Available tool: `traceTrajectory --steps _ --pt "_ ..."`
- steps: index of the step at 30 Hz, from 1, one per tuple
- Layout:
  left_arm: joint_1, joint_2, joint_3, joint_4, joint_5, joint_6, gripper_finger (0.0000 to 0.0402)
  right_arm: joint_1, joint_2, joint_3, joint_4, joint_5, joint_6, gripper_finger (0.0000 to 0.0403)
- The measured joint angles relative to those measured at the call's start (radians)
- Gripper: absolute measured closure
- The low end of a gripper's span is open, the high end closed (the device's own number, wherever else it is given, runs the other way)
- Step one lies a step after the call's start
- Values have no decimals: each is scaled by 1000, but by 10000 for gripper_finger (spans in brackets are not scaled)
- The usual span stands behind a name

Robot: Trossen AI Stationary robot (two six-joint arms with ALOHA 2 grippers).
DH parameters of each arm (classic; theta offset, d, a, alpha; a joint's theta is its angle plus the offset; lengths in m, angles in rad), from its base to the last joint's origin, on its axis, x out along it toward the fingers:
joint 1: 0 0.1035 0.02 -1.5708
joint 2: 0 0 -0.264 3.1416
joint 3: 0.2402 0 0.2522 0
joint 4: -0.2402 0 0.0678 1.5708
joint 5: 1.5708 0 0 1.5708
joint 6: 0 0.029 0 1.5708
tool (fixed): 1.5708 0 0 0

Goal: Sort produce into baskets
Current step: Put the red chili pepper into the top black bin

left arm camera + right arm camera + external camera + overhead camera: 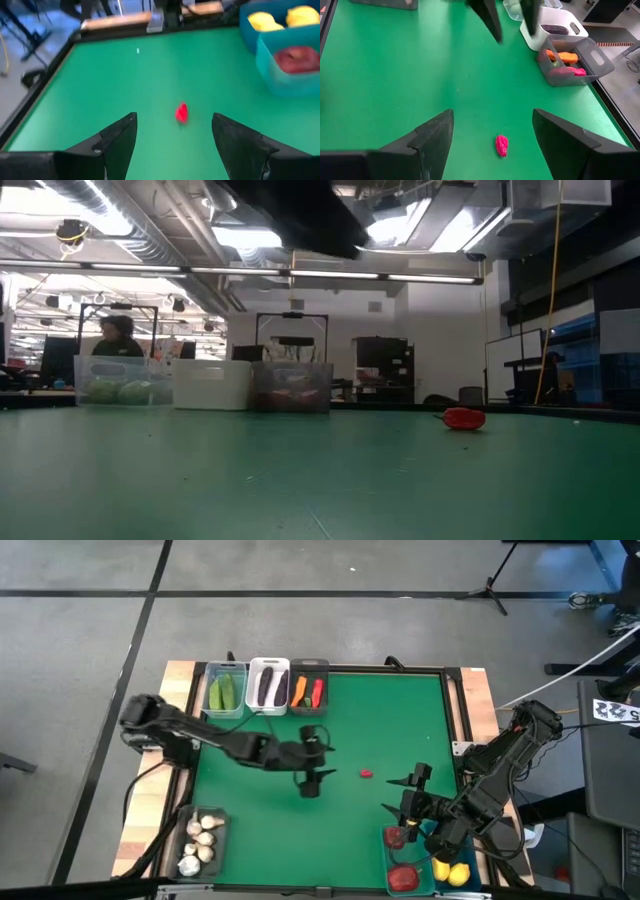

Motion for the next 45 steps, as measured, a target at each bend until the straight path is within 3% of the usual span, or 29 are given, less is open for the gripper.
traceTrajectory --steps 6,10,18,23,31,45 --pt "91 192 0 303 106 121 149 0 0 0 1 -2 3 133" --pt "121 311 0 495 169 107 149 0 0 0 1 -2 3 133" --pt "143 506 9 793 186 64 149 0 0 0 2 -2 3 133" --pt "153 597 99 732 236 61 149 0 0 0 1 -3 3 133" --pt "166 673 300 436 265 92 149 0 0 0 1 -25 3 133" --pt "166 681 195 512 350 25 149 0 0 0 0 -29 3 133"
